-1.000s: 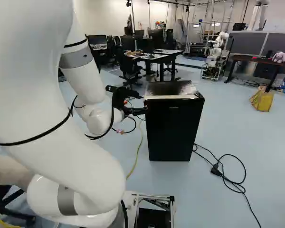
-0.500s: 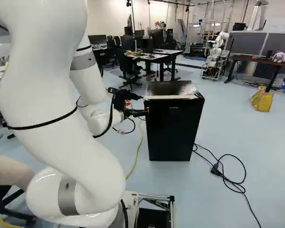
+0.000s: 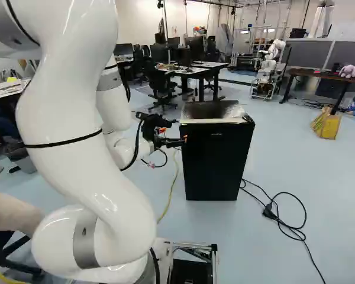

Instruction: Grab a drink from the fridge

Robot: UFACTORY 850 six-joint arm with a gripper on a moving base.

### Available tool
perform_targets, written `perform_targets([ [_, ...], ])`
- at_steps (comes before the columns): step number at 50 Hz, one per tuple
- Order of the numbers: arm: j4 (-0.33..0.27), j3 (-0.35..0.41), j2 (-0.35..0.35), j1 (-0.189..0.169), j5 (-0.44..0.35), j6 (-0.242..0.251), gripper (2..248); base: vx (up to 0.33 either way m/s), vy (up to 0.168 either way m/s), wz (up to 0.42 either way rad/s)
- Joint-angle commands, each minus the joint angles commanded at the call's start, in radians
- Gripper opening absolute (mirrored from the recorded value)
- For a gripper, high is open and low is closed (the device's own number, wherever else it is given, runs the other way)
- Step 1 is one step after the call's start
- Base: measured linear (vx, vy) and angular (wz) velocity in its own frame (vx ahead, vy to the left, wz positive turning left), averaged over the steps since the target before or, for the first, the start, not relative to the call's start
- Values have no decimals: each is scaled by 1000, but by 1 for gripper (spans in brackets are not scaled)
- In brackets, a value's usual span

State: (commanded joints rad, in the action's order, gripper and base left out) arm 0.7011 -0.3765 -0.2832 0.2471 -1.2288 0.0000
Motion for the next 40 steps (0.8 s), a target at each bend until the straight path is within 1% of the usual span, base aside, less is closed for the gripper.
perform_targets([
  [34, 141, -74, -153, 49, -119, 0, 247, 0, 0, 0],
  [40, 165, -85, -169, 57, -140, 0, 247, 0, 0, 0],
])
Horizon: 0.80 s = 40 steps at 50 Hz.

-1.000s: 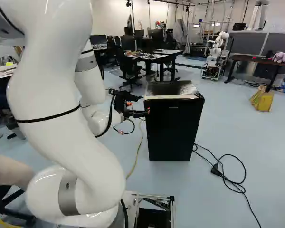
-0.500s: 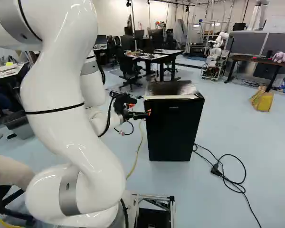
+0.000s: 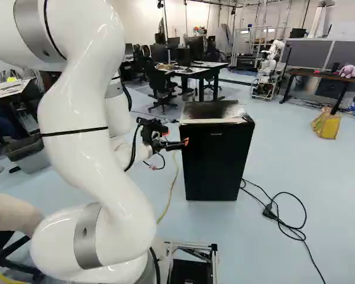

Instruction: Grab a drink from the fridge

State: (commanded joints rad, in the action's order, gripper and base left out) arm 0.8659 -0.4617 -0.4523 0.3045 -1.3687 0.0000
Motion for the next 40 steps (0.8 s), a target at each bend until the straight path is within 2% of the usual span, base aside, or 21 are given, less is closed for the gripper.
perform_targets([
  [17, 53, -24, -19, 23, -40, 0, 247, 0, 0, 0],
  [40, 69, -76, -53, 33, -39, 0, 247, 0, 0, 0],
])
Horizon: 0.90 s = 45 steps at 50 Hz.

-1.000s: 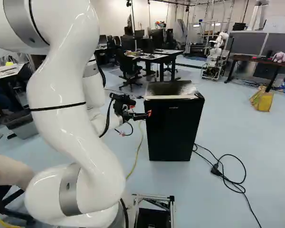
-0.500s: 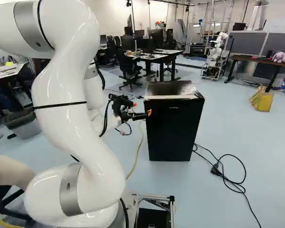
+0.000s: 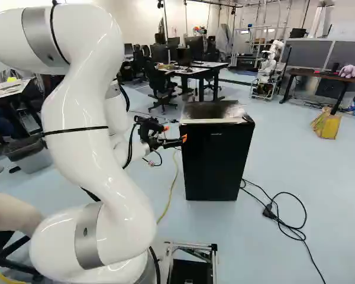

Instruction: Grab a drink from the fridge

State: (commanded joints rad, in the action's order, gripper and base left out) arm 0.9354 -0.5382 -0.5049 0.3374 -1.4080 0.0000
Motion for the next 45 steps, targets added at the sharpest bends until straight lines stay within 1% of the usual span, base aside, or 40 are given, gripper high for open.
perform_targets([
  [45, 78, -121, -76, -23, 51, 0, 247, 0, 0, 0],
])
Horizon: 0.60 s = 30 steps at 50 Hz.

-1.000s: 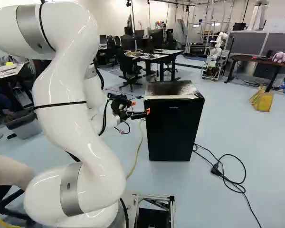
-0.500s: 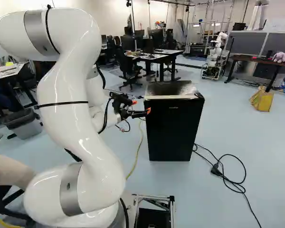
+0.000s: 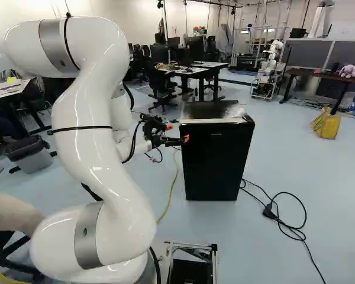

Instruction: Grab a drink from the fridge

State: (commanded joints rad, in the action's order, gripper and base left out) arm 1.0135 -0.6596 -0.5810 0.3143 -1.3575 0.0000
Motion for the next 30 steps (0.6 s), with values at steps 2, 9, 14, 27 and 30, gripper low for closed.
perform_targets([
  [2, 4, -4, -3, -1, 4, 0, 247, 0, 0, 0],
  [9, 19, -19, -12, -4, 18, 0, 247, 0, 0, 0],
  [14, 30, -30, -18, -5, 28, 0, 247, 0, 0, 0],
  [27, 59, -57, -35, -10, 56, 0, 247, 0, 0, 0],
  [30, 65, -63, -38, -11, 62, 0, 247, 0, 0, 0],
])
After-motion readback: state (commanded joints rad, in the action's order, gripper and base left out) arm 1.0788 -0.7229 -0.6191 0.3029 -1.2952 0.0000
